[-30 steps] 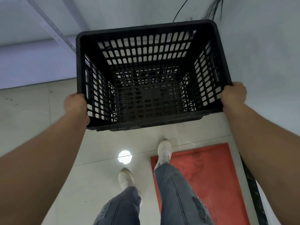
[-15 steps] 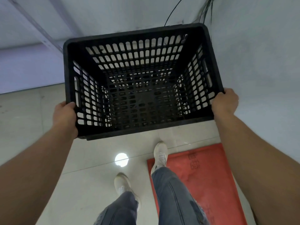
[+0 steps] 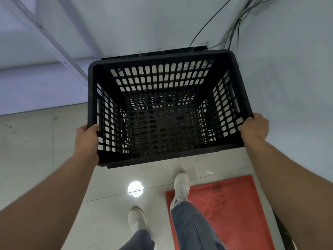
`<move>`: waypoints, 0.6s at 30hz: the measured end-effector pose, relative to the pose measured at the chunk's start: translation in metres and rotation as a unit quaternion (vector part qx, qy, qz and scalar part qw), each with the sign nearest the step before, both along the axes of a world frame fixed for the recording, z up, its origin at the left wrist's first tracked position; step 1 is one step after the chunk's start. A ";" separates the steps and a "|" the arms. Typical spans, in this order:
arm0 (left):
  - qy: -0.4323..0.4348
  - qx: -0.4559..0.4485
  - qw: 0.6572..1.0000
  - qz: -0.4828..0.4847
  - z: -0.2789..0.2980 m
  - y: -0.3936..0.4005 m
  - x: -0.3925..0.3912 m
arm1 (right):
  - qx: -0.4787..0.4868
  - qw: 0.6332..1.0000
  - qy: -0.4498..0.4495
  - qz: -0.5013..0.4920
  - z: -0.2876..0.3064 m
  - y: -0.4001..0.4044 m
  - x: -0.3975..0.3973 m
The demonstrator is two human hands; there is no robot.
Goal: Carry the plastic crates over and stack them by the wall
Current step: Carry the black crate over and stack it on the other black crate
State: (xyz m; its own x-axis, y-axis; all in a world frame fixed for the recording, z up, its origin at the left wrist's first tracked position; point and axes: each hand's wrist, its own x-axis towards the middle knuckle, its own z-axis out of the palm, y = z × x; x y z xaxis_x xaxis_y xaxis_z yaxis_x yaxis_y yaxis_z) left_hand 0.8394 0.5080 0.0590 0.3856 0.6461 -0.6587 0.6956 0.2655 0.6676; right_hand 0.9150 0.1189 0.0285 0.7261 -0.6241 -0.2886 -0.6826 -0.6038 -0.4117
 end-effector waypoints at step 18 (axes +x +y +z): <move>-0.017 -0.050 0.996 0.072 -0.013 0.007 -0.002 | 0.039 0.998 -0.040 -0.001 -0.009 -0.008 0.004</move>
State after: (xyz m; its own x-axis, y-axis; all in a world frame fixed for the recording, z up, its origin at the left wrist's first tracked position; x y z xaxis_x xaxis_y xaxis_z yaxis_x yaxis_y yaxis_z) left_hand 0.8374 0.5150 0.0465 0.3163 0.6283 -0.7107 0.6226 0.4277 0.6553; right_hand 0.9186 0.1114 0.0199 0.7478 -0.6031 -0.2776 -0.6467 -0.5668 -0.5105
